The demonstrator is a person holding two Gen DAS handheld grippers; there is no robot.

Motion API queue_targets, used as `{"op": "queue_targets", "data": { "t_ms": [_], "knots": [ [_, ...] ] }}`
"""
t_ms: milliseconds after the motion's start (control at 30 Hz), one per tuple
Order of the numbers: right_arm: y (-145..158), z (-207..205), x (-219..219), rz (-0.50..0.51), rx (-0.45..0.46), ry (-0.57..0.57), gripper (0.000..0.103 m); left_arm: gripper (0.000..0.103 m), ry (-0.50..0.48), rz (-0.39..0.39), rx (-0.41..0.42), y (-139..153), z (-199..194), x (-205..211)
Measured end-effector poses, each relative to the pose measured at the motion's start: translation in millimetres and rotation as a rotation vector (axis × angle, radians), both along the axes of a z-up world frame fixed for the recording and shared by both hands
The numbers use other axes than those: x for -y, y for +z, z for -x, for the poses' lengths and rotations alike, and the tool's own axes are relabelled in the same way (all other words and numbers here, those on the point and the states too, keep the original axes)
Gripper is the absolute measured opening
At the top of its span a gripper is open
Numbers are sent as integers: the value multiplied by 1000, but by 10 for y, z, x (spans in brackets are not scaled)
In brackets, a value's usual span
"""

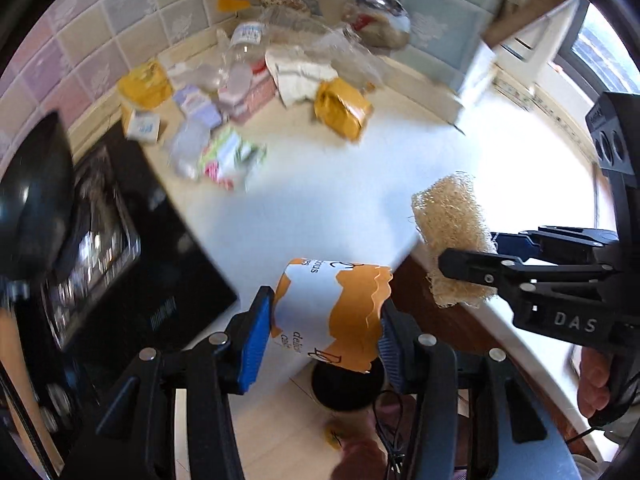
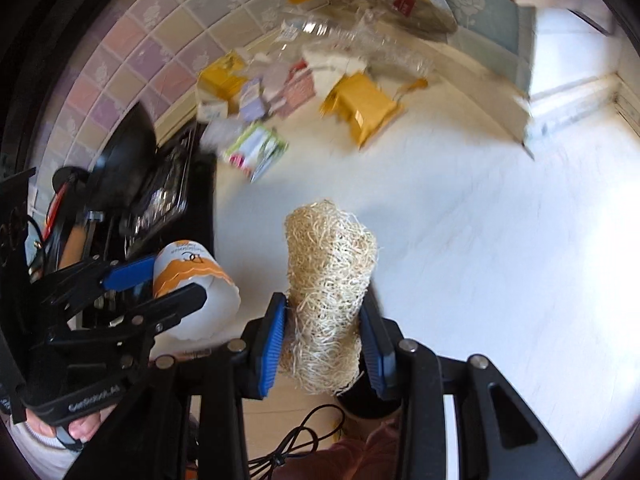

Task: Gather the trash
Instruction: 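Carry the mesh bundle and paper cup down over the trash bin with both grippers, then open both grippers to drop the bundle and cup into the bin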

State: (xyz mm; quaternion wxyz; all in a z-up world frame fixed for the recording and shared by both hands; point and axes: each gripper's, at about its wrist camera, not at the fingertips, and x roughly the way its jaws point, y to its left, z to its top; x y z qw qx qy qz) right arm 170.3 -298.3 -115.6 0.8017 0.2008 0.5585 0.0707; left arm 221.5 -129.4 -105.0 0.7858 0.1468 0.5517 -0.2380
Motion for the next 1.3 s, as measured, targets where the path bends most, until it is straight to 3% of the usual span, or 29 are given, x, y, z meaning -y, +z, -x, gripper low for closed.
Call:
{"op": "queue_targets", "data": {
  "t_ms": [233,467,667,967,1067,1200,1300],
  "knots": [
    [-289,764,-457,52,-73,-6,36,48,-39,36,-43,-286,843,-438],
    [-1090,1356,-804,76,-188,-36,36,48,-40,53,-141,-1089,1400,-702],
    [-1988,1583,-946,63,-268,-30,37,48,-21,60,-174,-2030,1652,-779],
    [-3660,1677,-1105,58,-331,58,38,49,61,29,-246,-3847,1714,-764],
    [-4072,1669,-1118,73,-328,98,42,56,73,37,-281,-4218,1675,-795],
    [-4460,1630,-1057,96,-331,113,50,87,87,22,-329,-4585,1604,-854],
    [-4568,1570,-1019,73,-331,88,66,88,100,11,-345,-4685,1590,-897]
  ]
}}
